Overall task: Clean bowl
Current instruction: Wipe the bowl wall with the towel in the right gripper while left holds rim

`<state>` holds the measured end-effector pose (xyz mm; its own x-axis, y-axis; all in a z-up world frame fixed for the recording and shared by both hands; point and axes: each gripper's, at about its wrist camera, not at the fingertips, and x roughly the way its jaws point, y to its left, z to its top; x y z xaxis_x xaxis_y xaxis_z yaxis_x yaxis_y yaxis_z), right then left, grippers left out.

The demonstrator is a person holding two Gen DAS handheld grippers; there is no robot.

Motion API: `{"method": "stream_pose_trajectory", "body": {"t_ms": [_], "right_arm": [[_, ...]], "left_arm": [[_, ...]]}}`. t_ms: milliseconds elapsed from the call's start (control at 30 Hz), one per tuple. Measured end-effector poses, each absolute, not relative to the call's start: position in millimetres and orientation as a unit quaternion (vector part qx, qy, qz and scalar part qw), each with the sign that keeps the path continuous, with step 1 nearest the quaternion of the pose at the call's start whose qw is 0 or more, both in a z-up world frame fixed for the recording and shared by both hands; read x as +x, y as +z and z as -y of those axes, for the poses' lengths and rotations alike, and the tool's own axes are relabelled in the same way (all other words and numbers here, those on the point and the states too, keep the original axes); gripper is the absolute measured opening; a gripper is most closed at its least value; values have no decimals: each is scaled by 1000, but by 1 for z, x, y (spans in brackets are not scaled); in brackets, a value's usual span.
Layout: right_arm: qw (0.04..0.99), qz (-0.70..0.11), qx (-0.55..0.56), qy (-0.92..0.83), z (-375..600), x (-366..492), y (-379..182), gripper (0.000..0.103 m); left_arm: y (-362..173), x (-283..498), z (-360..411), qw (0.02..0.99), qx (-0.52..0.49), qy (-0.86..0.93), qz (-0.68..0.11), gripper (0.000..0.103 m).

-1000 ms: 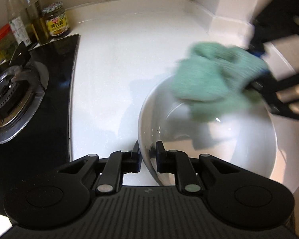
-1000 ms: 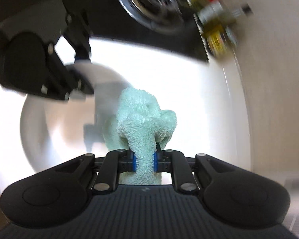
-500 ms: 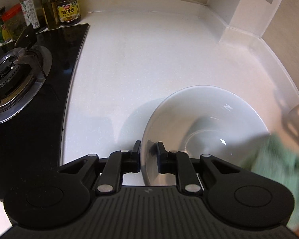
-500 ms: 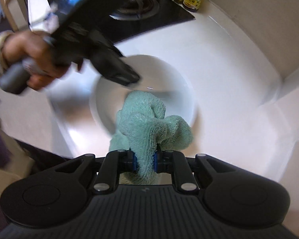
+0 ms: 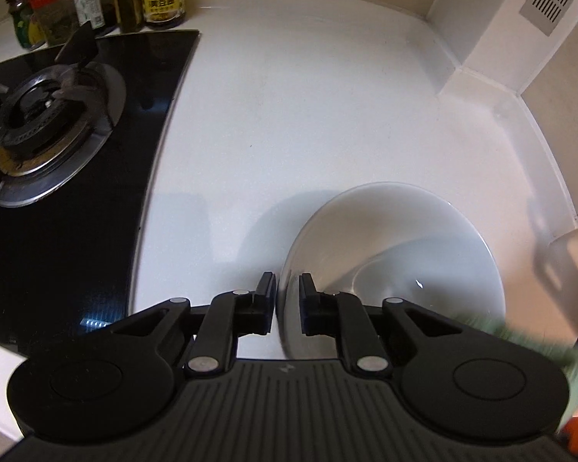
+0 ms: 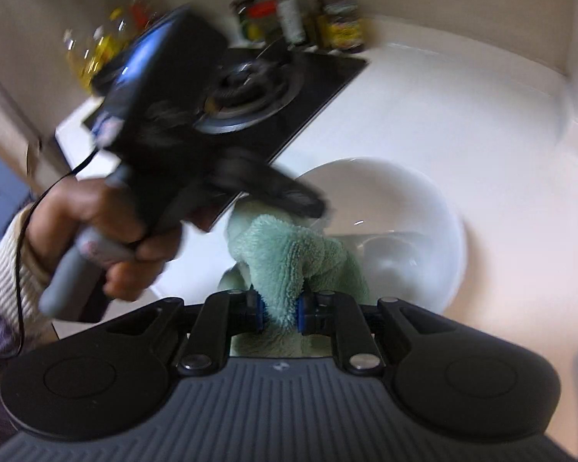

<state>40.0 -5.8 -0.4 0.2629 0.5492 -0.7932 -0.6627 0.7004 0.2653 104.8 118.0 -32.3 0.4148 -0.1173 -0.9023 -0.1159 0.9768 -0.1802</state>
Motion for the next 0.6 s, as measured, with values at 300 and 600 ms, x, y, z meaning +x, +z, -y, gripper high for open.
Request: {"method": "stream_pose_trajectory", "body": {"t_ms": [300, 600], "right_arm": [[802, -461, -120, 359, 20, 106, 21, 12], [728, -398, -287, 480, -49, 131, 7, 12]], "left_arm": [[-52, 95, -103, 819, -92, 13, -566, 14], [-54, 94, -105, 823, -92, -1, -561, 14]]}}
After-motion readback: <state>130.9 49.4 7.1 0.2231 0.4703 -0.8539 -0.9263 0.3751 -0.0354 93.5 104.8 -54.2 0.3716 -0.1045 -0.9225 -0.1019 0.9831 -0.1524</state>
